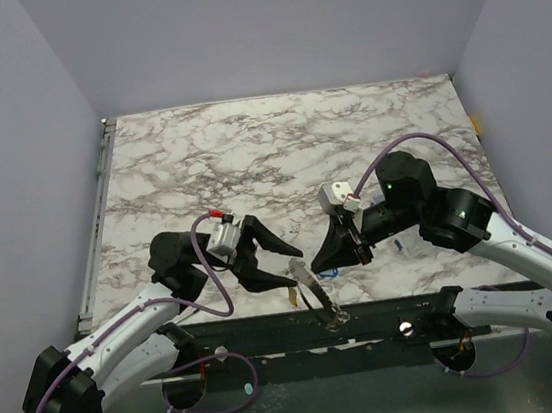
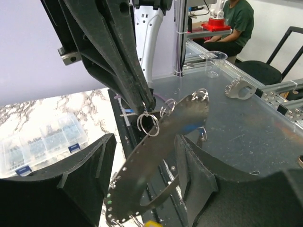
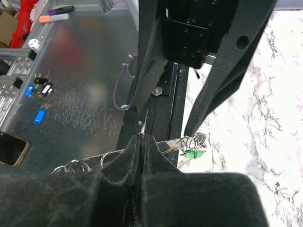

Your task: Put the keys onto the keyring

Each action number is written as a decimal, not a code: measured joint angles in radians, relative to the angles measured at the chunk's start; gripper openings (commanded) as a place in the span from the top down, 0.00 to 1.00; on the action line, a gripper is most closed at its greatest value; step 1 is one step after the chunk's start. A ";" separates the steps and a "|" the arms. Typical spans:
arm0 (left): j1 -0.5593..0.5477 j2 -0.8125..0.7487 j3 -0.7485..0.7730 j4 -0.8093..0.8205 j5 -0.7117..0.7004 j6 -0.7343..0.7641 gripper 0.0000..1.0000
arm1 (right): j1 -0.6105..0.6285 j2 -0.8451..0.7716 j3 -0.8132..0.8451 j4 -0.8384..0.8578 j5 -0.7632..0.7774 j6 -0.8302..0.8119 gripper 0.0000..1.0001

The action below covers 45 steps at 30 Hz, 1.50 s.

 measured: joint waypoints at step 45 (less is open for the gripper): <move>-0.117 0.199 0.097 0.013 0.051 0.019 1.00 | -0.003 0.039 0.051 -0.039 -0.056 -0.040 1.00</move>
